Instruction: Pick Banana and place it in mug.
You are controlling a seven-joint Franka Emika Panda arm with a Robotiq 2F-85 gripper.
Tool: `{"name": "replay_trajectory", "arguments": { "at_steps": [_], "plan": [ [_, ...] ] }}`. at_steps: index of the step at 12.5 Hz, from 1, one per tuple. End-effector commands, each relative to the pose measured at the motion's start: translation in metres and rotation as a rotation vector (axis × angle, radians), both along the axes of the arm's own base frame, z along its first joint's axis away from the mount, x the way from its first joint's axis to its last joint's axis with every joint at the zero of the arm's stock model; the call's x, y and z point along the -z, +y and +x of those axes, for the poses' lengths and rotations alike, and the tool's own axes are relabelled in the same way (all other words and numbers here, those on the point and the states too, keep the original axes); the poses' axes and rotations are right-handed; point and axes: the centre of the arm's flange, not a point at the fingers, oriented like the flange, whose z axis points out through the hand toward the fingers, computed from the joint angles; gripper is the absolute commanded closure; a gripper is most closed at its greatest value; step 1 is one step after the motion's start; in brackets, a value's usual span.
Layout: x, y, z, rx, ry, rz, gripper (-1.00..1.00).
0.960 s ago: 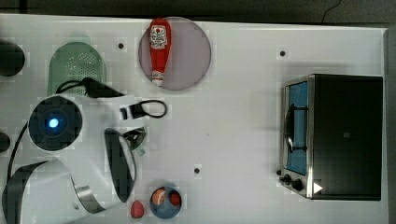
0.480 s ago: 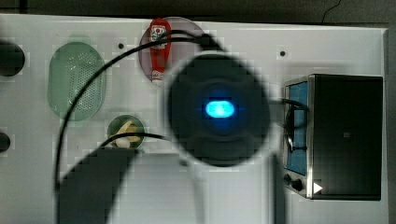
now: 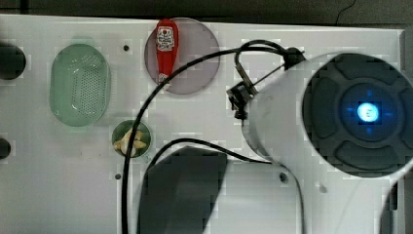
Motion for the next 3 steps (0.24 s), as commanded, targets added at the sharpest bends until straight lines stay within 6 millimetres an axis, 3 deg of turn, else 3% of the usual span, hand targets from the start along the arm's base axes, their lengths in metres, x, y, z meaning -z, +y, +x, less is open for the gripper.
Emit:
{"name": "replay_trajectory", "arguments": {
  "at_steps": [1, 3],
  "plan": [
    [0.0012, 0.0266, 0.0074, -0.019, -0.007, 0.005, -1.00],
    [0.0033, 0.0266, 0.0085, -0.019, -0.002, 0.005, -1.00]
  ]
}}
